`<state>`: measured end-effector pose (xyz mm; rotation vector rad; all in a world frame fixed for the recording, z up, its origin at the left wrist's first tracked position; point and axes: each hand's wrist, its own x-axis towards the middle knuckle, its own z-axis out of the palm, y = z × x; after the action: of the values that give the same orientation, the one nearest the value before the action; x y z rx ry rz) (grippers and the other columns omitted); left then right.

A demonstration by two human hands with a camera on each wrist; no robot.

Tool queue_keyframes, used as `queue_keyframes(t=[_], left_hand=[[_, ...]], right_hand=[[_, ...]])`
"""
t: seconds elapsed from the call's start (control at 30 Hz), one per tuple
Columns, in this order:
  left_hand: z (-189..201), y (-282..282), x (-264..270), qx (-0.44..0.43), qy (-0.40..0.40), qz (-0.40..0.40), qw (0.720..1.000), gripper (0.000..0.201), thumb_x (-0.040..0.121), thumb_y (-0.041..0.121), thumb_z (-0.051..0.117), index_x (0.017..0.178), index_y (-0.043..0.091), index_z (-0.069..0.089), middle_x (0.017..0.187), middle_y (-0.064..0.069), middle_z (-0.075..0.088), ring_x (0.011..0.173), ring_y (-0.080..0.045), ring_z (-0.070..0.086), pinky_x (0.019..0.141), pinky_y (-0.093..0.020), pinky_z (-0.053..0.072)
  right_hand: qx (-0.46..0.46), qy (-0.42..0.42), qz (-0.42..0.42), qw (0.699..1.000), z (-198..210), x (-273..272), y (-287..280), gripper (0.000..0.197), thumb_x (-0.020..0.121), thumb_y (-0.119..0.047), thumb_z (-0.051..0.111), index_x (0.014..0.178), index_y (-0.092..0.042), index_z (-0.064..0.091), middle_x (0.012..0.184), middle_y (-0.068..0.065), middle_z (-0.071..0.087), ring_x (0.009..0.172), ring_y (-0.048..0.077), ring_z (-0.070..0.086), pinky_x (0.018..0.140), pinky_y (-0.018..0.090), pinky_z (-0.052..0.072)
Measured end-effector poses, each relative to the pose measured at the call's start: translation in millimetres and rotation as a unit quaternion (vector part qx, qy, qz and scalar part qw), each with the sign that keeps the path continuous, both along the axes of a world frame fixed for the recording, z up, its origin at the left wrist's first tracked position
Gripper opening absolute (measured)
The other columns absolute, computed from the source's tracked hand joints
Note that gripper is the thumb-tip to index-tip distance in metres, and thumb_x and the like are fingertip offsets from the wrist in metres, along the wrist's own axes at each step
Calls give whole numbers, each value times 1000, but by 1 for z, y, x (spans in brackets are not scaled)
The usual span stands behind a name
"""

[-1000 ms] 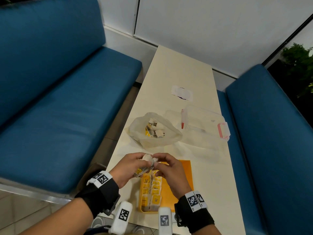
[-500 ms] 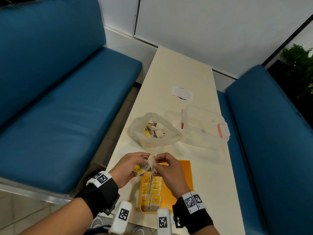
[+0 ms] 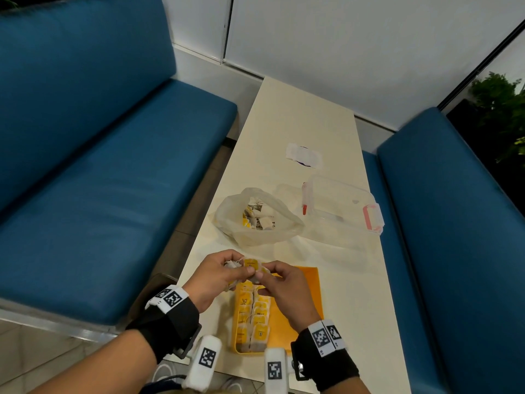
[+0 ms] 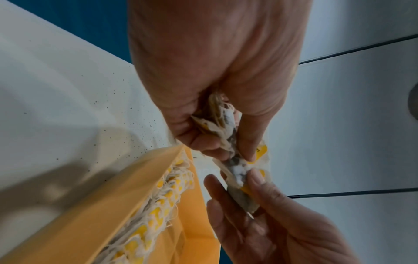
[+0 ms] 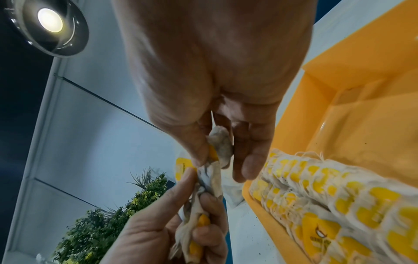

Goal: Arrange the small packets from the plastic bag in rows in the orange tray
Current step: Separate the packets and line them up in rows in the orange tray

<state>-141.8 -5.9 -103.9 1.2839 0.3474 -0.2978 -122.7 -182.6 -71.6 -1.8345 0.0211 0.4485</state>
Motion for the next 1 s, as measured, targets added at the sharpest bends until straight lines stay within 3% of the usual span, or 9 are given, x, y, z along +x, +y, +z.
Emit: queue_keyframes(t=[0.1, 0.17, 0.27, 0.43, 0.53, 0.67, 0.77, 0.9, 1.0], left_hand=[[1, 3, -1, 0, 0, -1, 1000, 16, 83, 13, 81, 77, 17, 67, 76, -13, 67, 66, -19, 56, 57, -28, 43], [1, 6, -1, 3, 3, 8, 1000, 17, 84, 12, 81, 75, 17, 67, 75, -12, 66, 67, -20, 55, 59, -29, 43], [0, 12, -1, 10, 11, 20, 1000, 18, 84, 13, 81, 75, 17, 66, 75, -11, 66, 69, -20, 56, 61, -31, 43], [-3, 17, -3, 19, 22, 19, 999, 16, 85, 12, 80, 80, 12, 65, 71, -11, 66, 62, -16, 55, 58, -28, 42], [-4, 17, -5, 21, 22, 11, 999, 16, 85, 10, 79, 81, 10, 64, 69, -8, 67, 59, -13, 56, 57, -28, 41], [-7, 17, -6, 27, 24, 1, 999, 15, 85, 12, 80, 82, 11, 65, 68, -6, 66, 60, -14, 56, 57, -28, 41], [-10, 16, -6, 37, 26, -8, 999, 15, 85, 14, 80, 84, 11, 66, 69, -7, 66, 62, -16, 54, 57, -29, 41], [-12, 15, -6, 48, 23, -11, 999, 16, 86, 16, 80, 82, 12, 66, 68, -8, 66, 58, -16, 51, 55, -28, 39], [-14, 14, -6, 71, 17, -16, 997, 18, 85, 20, 82, 82, 12, 66, 68, -7, 65, 55, -16, 48, 53, -26, 38]], right_hand=[[-36, -18, -38, 998, -8, 4, -6, 8, 87, -18, 75, 89, -11, 74, 86, 6, 74, 87, 27, 71, 76, 42, 62], [-74, -46, -38, 995, -12, 6, -13, 6, 86, -20, 75, 86, -15, 72, 84, 1, 73, 85, 24, 70, 79, 43, 60], [-120, -85, -10, 989, -11, 9, -19, 2, 87, -17, 73, 87, -18, 71, 86, -3, 73, 84, 8, 67, 78, 29, 55], [-219, -139, 32, 965, -10, 5, -29, 21, 82, -18, 78, 75, -33, 65, 95, -14, 61, 94, -4, 58, 76, 7, 40], [-244, -114, 48, 962, -8, 2, -36, 23, 82, -20, 78, 76, -38, 66, 90, -14, 60, 87, -1, 57, 71, 8, 39], [-223, -44, 74, 971, -11, -5, -44, 9, 84, -15, 74, 83, -24, 74, 76, -11, 66, 68, -2, 61, 64, 12, 46], [-222, -13, 86, 971, -15, -10, -49, 11, 86, -9, 69, 84, -19, 72, 73, -5, 67, 62, 2, 63, 57, 14, 48], [-235, 22, 75, 969, -20, -12, -55, 22, 90, 2, 56, 86, -17, 65, 74, 7, 72, 67, 15, 70, 61, 30, 56], [-276, -6, 67, 959, -21, -6, -57, 22, 91, -2, 57, 83, -22, 64, 74, 2, 71, 69, 14, 70, 60, 24, 54]])
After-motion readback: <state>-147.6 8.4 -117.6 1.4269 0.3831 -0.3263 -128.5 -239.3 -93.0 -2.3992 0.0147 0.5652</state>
